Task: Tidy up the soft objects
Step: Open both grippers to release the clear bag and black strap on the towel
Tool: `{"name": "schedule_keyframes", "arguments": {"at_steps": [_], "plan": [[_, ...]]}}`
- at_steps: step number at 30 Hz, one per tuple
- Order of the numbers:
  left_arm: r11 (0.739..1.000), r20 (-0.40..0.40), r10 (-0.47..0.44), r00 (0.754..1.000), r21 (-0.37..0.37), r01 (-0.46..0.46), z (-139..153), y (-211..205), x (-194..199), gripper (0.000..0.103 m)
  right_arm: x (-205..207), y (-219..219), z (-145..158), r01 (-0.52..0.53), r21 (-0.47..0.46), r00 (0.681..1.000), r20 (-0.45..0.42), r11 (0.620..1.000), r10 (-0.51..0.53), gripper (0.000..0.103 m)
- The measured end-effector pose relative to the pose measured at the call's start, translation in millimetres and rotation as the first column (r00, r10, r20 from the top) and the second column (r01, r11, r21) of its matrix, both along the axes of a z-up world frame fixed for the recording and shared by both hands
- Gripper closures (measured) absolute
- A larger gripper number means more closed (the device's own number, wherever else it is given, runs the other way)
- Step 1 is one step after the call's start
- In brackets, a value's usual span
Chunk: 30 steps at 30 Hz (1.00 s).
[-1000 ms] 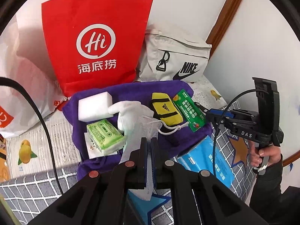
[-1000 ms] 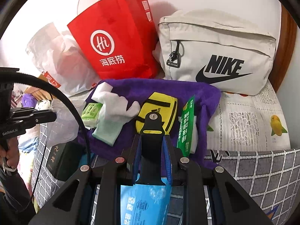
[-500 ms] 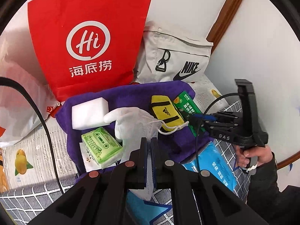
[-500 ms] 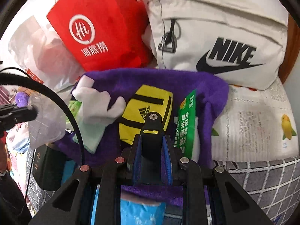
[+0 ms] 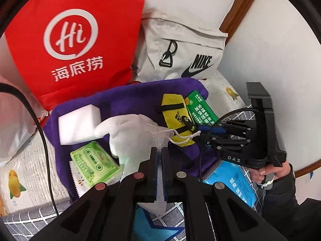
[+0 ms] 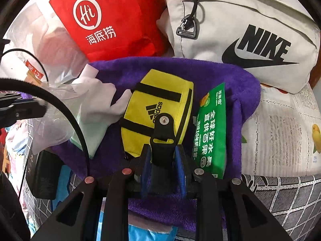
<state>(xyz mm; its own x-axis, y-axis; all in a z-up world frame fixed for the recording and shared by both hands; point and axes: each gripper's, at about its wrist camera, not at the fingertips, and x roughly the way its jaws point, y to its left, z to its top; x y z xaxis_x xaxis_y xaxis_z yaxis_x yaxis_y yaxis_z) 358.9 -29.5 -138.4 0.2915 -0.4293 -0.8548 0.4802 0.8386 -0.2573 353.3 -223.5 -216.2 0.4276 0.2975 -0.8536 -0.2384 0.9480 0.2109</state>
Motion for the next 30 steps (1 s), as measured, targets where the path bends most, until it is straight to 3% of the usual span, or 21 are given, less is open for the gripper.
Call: {"name": "schedule_keyframes", "arguments": {"at_steps": [4,13,25,26,28,30], "plan": [[1.000,-0.015,-0.005,1.000,0.018,0.005,-7.1,-10.7,6.1,0.098,-3.3,-2.2,7.1,-0.001,0.001,1.000,0.025,1.000,0.001,0.060],[0.998,-0.059,-0.049,0.997,0.039,0.051,-23.4,-36.1,13.3,0.098,-22.6,-14.3,33.4,0.017,0.040,0.996,0.082,0.999,-0.020,0.052],[0.996,-0.124,0.019,0.992,0.092,-0.008,-54.8,-50.8,45.1,0.098,-51.5,-25.5,53.7,0.042,0.051,0.992,0.117,0.998,-0.048,0.050],[0.995,-0.122,0.030,0.992,0.098,-0.018,-55.2,-51.0,45.9,0.096,-53.5,-25.4,54.4,0.043,0.049,0.992,0.118,0.998,-0.048,0.050],[0.994,-0.121,0.035,0.992,0.103,-0.023,-55.4,-52.0,45.9,0.074,-57.6,-25.9,55.3,0.043,0.050,0.992,0.120,0.998,-0.049,0.049],[0.995,-0.134,0.044,0.990,0.097,-0.031,-55.3,-51.6,44.5,0.063,-62.7,-25.8,57.0,0.037,0.057,0.992,0.121,0.998,-0.044,0.049]]}}
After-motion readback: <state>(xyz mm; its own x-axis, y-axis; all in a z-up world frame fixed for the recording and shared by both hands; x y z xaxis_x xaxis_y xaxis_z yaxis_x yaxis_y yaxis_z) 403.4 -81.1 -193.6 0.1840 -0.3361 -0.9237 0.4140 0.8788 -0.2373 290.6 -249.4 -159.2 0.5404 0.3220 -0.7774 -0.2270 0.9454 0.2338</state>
